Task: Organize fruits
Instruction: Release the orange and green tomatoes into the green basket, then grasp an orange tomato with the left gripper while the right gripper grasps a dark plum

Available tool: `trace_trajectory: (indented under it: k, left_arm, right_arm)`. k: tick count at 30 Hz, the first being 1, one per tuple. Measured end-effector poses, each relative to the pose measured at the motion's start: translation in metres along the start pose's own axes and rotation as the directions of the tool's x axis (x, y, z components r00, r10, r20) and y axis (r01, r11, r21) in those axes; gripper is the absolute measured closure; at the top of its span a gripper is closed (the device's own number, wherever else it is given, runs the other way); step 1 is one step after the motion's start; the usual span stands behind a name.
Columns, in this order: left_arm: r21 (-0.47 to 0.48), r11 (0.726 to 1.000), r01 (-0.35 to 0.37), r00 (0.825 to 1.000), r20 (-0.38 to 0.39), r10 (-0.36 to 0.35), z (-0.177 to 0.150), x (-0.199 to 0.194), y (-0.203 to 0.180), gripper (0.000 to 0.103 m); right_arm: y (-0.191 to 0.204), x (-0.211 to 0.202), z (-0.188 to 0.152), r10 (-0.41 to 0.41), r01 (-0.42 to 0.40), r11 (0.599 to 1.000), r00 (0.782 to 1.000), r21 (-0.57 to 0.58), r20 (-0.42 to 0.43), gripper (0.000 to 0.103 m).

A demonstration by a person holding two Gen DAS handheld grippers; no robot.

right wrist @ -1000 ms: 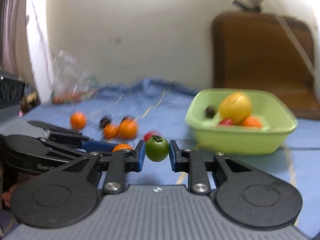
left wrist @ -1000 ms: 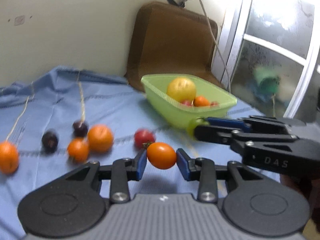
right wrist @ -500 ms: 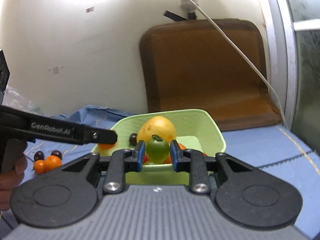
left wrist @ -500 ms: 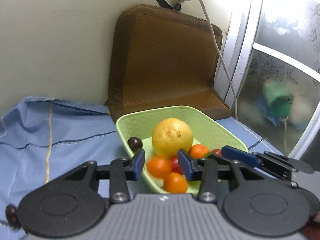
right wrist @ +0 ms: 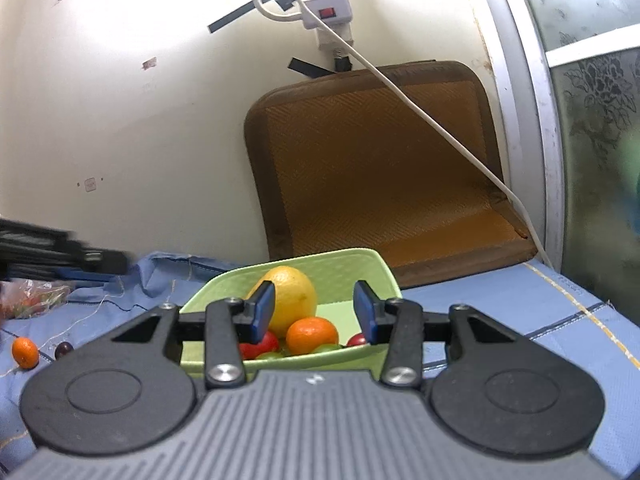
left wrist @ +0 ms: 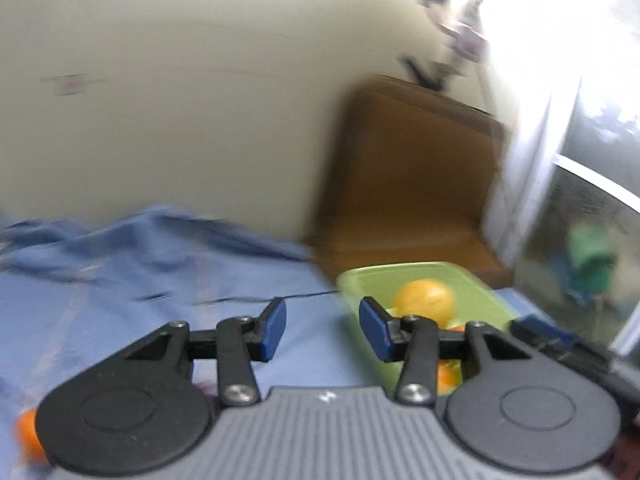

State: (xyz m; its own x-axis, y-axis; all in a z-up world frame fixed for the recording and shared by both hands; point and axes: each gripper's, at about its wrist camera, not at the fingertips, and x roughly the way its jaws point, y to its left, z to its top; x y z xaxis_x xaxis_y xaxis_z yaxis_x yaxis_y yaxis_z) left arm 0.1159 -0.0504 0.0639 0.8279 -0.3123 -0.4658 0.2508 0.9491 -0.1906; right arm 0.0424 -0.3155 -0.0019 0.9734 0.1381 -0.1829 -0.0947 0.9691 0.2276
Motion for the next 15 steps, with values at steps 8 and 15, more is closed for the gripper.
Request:
trace_trajectory:
  k: [8,15]
  left_arm:
    - [-0.035,0.985,-0.171,0.983,-0.077,0.168,-0.066,-0.045,0.071,0.061]
    - [-0.024,0.997,-0.073,0.993,-0.098,0.071,-0.072,-0.034,0.067,0.061]
  right_arm:
    - [0.024,-0.008,0.001,0.094,-0.094,0.995,0.995,-0.022,-0.017,0.057]
    - [0.1,-0.005,-0.012,0.276,-0.305,0.936,0.946,-0.177,-0.168,0.058]
